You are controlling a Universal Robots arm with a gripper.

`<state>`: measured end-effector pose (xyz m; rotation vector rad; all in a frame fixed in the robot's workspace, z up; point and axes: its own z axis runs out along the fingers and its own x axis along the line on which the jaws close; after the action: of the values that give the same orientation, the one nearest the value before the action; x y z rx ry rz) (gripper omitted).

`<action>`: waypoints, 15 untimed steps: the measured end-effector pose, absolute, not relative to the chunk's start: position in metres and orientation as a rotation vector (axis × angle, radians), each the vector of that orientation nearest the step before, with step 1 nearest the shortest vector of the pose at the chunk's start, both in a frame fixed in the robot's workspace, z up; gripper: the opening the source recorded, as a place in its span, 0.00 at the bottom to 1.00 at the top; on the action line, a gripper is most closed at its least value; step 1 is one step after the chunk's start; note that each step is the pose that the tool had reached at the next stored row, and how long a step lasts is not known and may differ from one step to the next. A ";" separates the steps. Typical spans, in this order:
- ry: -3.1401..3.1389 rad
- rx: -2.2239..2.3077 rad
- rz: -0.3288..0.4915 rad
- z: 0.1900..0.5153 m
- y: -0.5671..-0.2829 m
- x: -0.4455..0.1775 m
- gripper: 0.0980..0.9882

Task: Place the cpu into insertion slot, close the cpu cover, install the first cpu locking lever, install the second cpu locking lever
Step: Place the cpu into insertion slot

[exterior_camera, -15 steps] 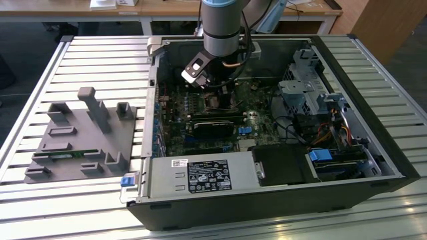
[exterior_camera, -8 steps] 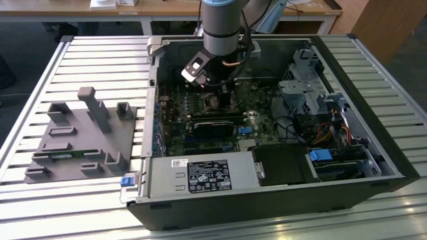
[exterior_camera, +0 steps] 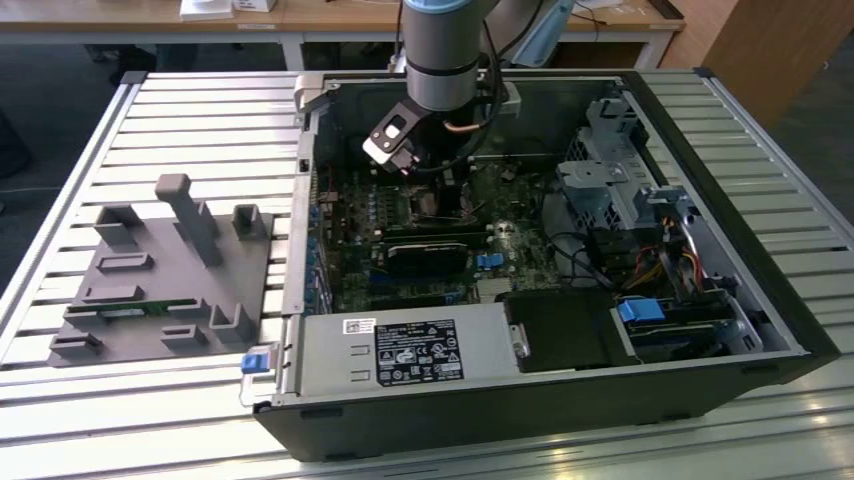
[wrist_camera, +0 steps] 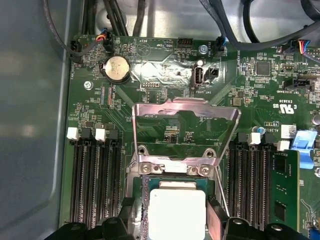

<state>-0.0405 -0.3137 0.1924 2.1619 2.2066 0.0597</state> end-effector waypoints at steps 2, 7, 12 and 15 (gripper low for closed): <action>2.207 2.162 0.059 0.192 -0.314 -0.041 0.64; 2.207 2.162 0.060 0.191 -0.313 -0.041 0.64; 2.207 2.162 0.060 0.191 -0.312 -0.041 0.64; 2.207 2.162 0.060 0.191 -0.312 -0.041 0.64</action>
<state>-0.0406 -0.3121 0.1909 2.1620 2.2067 0.0598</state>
